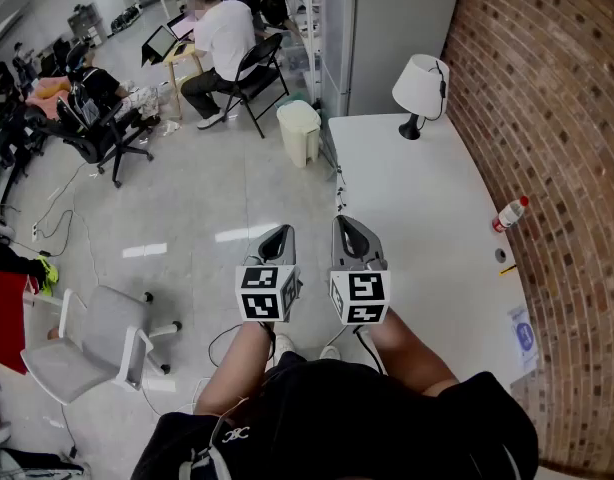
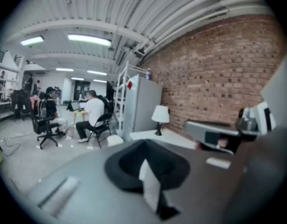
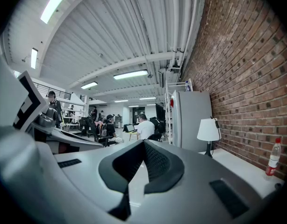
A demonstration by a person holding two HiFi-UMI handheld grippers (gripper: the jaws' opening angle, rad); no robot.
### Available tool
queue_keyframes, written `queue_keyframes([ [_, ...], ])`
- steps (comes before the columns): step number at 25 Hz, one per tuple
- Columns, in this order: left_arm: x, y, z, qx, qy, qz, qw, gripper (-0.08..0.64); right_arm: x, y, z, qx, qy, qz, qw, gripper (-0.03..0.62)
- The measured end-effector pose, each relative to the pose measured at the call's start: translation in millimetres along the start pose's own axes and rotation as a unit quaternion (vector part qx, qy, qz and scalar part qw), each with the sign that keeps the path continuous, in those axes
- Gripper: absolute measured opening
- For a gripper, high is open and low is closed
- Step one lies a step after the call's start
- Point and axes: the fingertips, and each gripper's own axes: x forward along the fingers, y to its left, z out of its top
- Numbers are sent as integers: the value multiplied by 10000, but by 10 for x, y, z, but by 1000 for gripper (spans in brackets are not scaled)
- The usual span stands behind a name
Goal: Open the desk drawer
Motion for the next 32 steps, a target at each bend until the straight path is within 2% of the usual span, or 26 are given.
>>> queue_keyframes([
  [17, 205, 547, 160, -120, -56, -119, 9998, -2, 553, 281, 36, -130, 76, -119, 9998, -2],
  [24, 289, 937, 209, -295, -95, -271, 9992, -2, 761, 446, 102, -118, -31, -400, 9991, -2],
  [28, 330, 1089, 172, -317, -85, -446, 9985, -2, 887, 593, 15, -185, 141, -412, 9989, -2],
  [32, 314, 1220, 114, -318, -41, -642, 9974, -2, 952, 705, -72, -91, 243, -595, 9979, -2],
])
